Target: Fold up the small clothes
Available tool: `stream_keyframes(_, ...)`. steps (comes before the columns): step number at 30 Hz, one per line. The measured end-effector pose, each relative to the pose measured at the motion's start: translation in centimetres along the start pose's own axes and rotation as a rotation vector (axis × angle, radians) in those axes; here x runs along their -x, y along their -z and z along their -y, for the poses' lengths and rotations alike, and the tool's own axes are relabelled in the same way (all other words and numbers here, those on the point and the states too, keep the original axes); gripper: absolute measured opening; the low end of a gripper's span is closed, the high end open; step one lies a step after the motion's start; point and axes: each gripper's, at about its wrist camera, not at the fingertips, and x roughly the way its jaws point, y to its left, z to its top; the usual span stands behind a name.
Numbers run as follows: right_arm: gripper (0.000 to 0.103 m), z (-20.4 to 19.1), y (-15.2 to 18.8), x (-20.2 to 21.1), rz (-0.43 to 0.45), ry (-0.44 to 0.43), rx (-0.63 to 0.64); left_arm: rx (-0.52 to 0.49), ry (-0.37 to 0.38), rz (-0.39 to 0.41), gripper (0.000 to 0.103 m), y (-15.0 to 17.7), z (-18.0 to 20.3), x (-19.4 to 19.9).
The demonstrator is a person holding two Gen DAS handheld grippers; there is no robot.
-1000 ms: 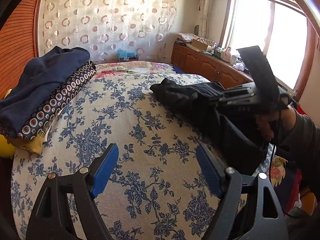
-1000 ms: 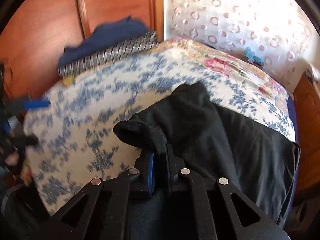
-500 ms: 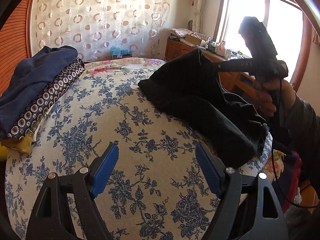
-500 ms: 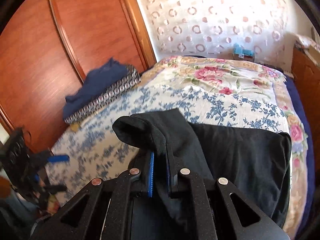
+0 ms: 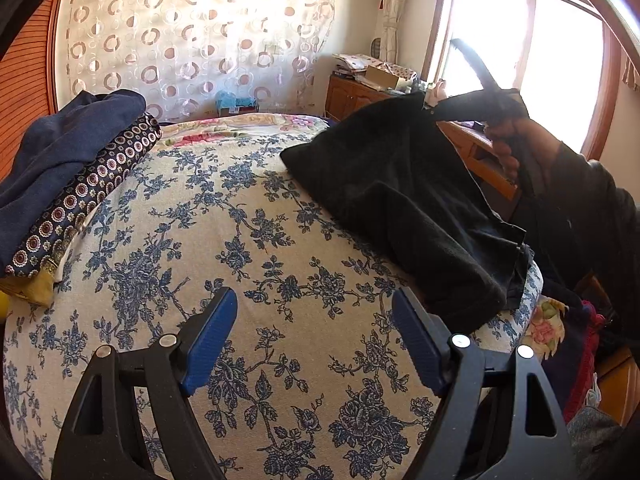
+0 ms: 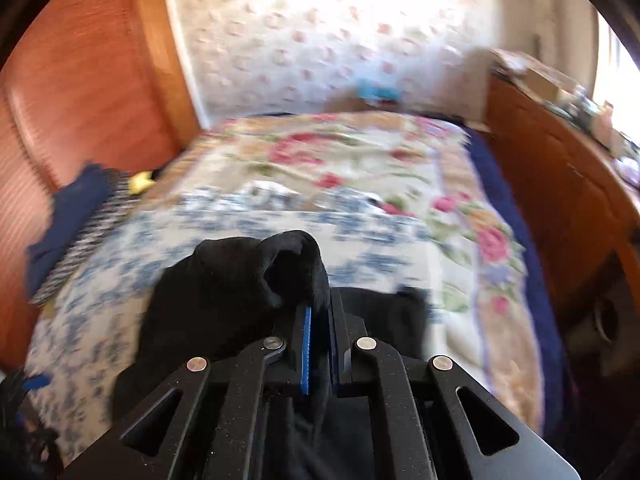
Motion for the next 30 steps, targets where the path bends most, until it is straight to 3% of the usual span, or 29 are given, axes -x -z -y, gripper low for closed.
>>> stream_keyframes(3,0.006,1.3,0.2,-2.1,-0.045,0.090,-0.008,-0.005,0.004,-0.004,0.080,0.1,0.3,-0.1)
stream_keyframes(12,0.007,1.6,0.7,-5.8,-0.119,0.138,-0.013,-0.018,0.019,-0.017,0.080,0.0,1.2,-0.7)
stream_keyframes(13,0.014,1.6,0.6,-5.8,-0.119,0.133,-0.009,-0.025,0.025,-0.019,0.080,0.0,1.6,-0.9)
stream_keyframes(14,0.023,2.1,0.2,-5.0,-0.112,0.130,-0.006,-0.030,0.030,-0.020,0.080,0.0,1.8,-1.0)
stream_keyframes(16,0.030,2.5,0.5,-3.2,-0.091,0.119,-0.009,-0.041,0.041,-0.022,0.080,-0.1,2.4,-1.2)
stream_keyframes(19,0.031,3.4,2.6,0.3,-0.052,0.050,-0.020,-0.051,0.060,-0.027,0.080,-0.2,3.2,-1.6)
stream_keyframes(26,0.031,2.1,11.5,7.7,-0.019,-0.062,0.016,-0.079,0.118,-0.064,0.080,-0.1,5.4,-3.0)
stream_keyframes(30,0.031,1.9,15.1,8.7,-0.046,-0.057,0.027,-0.097,0.161,-0.101,0.068,-0.2,6.8,-4.0)
